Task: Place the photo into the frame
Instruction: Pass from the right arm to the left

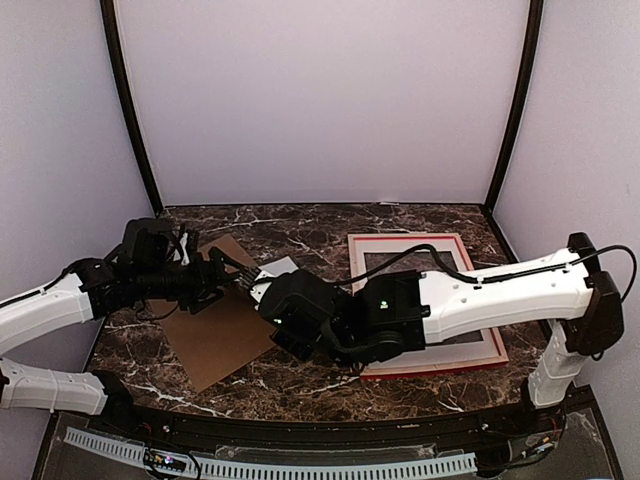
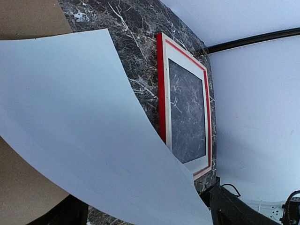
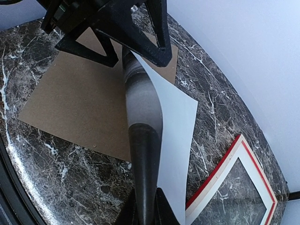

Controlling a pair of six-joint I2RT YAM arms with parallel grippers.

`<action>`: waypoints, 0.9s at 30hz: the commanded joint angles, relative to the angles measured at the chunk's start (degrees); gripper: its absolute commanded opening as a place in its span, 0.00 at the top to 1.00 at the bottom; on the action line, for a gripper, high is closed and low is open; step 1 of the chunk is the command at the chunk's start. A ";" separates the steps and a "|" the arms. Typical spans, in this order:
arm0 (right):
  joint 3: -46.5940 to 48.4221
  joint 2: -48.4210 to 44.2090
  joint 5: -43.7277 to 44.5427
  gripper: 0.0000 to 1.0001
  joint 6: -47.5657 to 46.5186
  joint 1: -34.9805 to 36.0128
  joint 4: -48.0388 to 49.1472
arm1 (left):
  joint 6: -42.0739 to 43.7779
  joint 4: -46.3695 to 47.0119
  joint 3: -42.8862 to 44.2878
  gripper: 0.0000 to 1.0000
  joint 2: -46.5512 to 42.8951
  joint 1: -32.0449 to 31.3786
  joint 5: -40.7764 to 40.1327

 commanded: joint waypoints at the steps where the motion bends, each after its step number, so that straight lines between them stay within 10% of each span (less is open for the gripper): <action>1: 1.34 1.58 0.06 0.89 1.16 1.30 2.52 | -1.79 1.84 -2.10 0.07 -0.69 0.31 0.98; 27: -1.21 3.48 -4.85 0.80 2.96 2.33 4.85 | -5.80 11.28 -9.49 0.68 -0.58 0.40 3.79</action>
